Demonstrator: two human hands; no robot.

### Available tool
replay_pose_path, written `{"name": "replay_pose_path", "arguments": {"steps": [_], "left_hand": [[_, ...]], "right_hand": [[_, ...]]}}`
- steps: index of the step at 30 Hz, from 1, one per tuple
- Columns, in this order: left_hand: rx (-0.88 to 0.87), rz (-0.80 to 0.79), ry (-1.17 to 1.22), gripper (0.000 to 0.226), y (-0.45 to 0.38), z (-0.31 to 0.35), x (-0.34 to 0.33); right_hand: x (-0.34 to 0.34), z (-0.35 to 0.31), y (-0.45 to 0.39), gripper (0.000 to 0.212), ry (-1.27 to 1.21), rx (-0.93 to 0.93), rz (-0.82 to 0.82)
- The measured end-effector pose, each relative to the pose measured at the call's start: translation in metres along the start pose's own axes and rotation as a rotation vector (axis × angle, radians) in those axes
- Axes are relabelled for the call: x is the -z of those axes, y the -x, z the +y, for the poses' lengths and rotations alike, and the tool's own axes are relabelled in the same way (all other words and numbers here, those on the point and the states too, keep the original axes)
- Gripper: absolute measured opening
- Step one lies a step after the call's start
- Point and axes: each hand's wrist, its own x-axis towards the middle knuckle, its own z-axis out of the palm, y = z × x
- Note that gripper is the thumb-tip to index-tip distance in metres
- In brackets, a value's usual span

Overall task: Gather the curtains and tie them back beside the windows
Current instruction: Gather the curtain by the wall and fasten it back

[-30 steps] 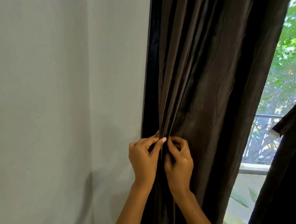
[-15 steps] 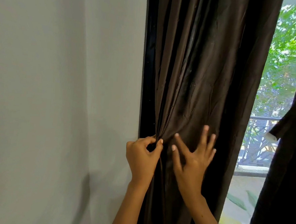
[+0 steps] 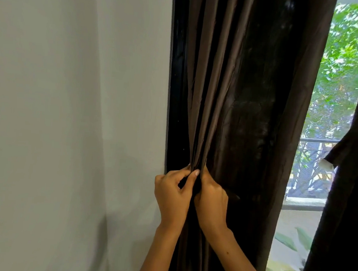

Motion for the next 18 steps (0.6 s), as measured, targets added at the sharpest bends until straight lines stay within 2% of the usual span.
{"name": "replay_pose_path", "arguments": {"steps": [4,7,11,12,13,15,16,18], "left_hand": [[0.005,-0.018,0.033,0.037,0.002,-0.007,0.004],[0.025,-0.046,0.035,0.048,0.001,-0.004,0.002],[0.035,0.004,-0.002,0.036,-0.007,-0.006,0.006],[0.044,0.007,0.009,0.033,-0.008,-0.008,0.009],[0.053,0.008,0.02,0.03,-0.01,-0.01,0.012],[0.064,0.004,0.046,0.024,-0.012,-0.008,0.018],[0.068,0.001,0.062,0.022,-0.013,-0.005,0.02],[0.076,-0.01,0.094,0.02,-0.013,0.004,0.022]], "right_hand": [[-0.002,0.0,0.0,0.055,0.019,0.023,-0.077],[-0.002,0.005,0.003,0.058,-0.07,0.014,-0.159],[0.004,0.021,0.005,0.058,-0.294,0.14,-0.287],[0.008,0.023,0.005,0.057,-0.334,0.133,-0.262],[0.011,0.027,0.005,0.06,-0.369,0.071,-0.174],[0.021,0.031,0.0,0.074,-0.457,-0.164,0.038],[0.024,0.033,-0.004,0.085,-0.504,-0.289,0.091],[0.026,0.036,-0.016,0.106,-0.608,-0.419,0.059]]}}
